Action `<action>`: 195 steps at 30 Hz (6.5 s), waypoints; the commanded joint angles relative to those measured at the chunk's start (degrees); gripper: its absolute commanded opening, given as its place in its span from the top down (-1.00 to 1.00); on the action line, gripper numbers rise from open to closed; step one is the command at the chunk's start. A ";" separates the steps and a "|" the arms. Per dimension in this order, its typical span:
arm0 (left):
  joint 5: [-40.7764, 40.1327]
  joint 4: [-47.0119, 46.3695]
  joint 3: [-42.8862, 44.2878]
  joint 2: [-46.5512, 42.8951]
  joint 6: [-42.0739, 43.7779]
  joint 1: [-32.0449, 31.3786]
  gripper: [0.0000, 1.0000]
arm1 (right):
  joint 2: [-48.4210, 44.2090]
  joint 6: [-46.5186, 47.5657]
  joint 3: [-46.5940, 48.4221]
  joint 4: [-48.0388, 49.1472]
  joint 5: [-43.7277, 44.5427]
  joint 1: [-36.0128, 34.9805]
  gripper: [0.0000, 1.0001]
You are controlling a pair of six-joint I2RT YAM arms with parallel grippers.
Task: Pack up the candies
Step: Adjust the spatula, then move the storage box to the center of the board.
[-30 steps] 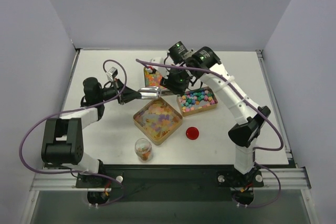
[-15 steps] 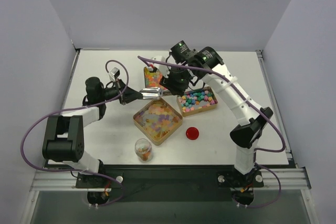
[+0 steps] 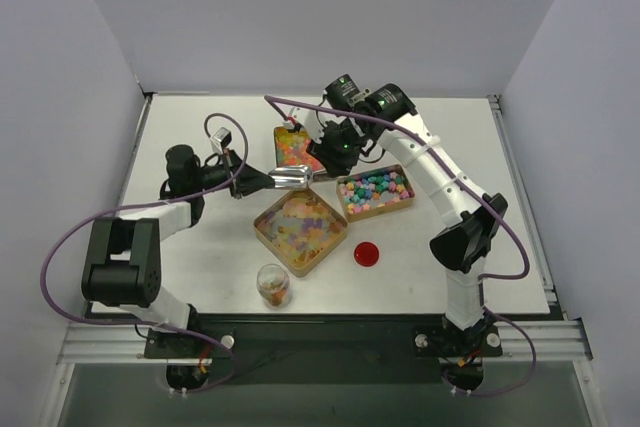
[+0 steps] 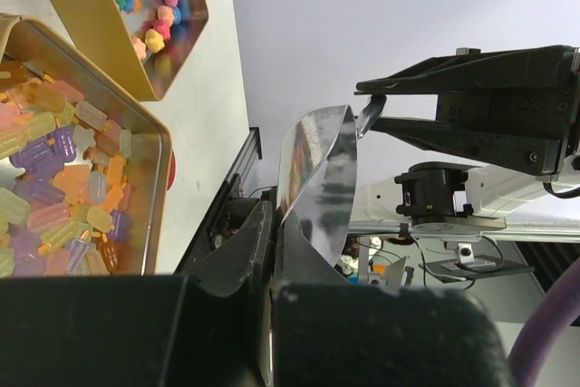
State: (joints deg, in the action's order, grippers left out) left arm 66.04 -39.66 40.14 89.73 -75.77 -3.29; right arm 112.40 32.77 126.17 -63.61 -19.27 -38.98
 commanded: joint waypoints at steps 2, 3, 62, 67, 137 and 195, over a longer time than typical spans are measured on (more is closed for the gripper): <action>2.16 -0.42 3.36 0.53 2.20 -0.66 1.00 | 0.28 -0.43 2.50 -1.34 -2.62 0.66 0.57; 2.08 0.45 3.54 0.53 2.90 -0.84 1.00 | 0.28 -0.69 2.68 -1.42 -2.70 0.66 0.55; -1.62 -5.66 11.37 11.69 -0.85 0.21 0.39 | 3.88 -11.50 8.13 3.23 -2.80 -3.47 1.00; -0.91 -10.97 9.26 11.52 -4.74 0.74 1.00 | 3.97 -11.07 5.33 3.15 -1.39 -3.12 0.66; -7.06 10.64 8.13 4.76 7.81 16.30 -0.47 | 13.36 2.71 9.88 -3.62 15.81 0.66 1.00; -56.65 81.75 34.04 10.90 85.60 -11.31 0.75 | 7.22 -1.92 5.66 7.89 26.65 11.82 1.00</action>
State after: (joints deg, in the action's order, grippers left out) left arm 11.60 38.26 72.49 103.55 8.16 -18.57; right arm 120.84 32.47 129.51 -54.52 7.40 -27.81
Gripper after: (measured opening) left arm 0.163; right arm 0.136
